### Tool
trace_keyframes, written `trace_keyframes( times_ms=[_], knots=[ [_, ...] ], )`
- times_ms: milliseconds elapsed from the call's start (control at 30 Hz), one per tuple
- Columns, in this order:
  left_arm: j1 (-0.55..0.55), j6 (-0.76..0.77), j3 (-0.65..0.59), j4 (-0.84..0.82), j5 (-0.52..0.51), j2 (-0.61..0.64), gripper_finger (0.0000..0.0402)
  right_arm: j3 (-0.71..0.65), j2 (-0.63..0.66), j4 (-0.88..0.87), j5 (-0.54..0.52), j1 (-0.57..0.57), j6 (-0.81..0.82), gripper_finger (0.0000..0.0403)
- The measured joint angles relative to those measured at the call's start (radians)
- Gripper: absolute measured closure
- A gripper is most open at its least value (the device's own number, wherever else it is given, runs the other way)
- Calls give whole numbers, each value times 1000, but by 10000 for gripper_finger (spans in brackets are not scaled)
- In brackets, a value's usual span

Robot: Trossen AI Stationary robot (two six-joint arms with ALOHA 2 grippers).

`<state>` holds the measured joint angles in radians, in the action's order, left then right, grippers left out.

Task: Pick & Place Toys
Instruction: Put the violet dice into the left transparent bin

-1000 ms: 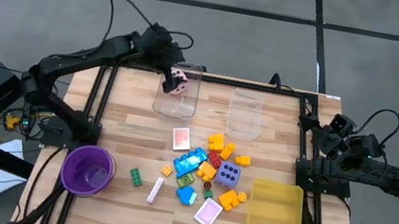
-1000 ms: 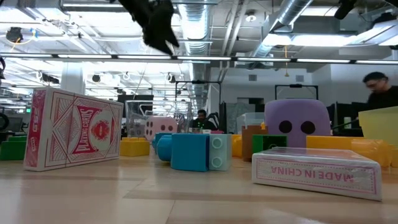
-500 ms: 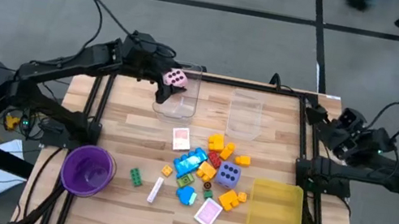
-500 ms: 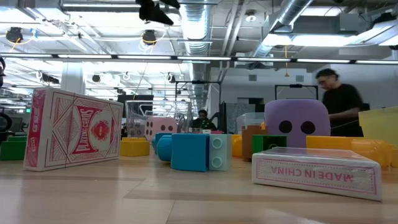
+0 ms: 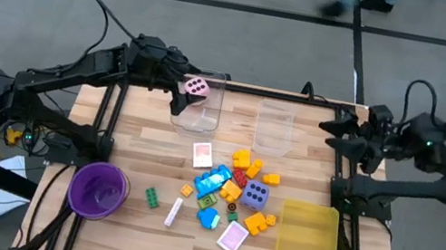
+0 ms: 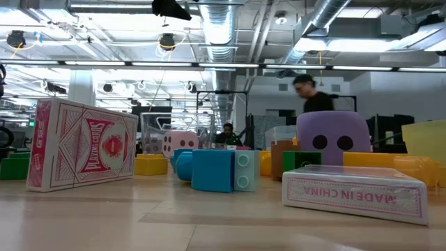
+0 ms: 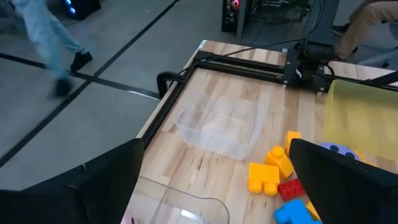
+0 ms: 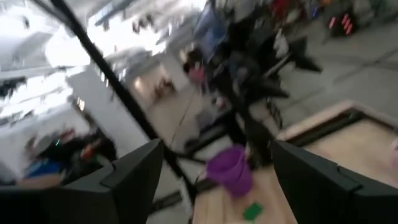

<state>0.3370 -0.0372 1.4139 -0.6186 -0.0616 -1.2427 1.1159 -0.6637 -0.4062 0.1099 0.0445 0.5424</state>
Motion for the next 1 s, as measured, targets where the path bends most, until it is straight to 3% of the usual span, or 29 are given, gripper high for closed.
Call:
trace_keyframes(
  times_ms=[233, 433, 700, 833, 1000],
  knots=[
    [0, -8, 0, -1, 1, 0, 2, 349, -207, -342, 98, -76, -76, 103],
    [-6, -35, 0, 3, 1, 16, 2, 581, -407, -723, 137, -189, -80, 74],
    [-11, -43, 0, 31, 2, 46, 2, 620, -606, -959, 185, -253, -109, 10],
    [-11, -60, 0, 36, 2, 61, 2, 618, -680, -1067, 183, -245, -119, 5],
    [-11, -67, 0, 29, 2, 70, 2, 618, -724, -1079, 177, -247, -156, 4]
  ],
)
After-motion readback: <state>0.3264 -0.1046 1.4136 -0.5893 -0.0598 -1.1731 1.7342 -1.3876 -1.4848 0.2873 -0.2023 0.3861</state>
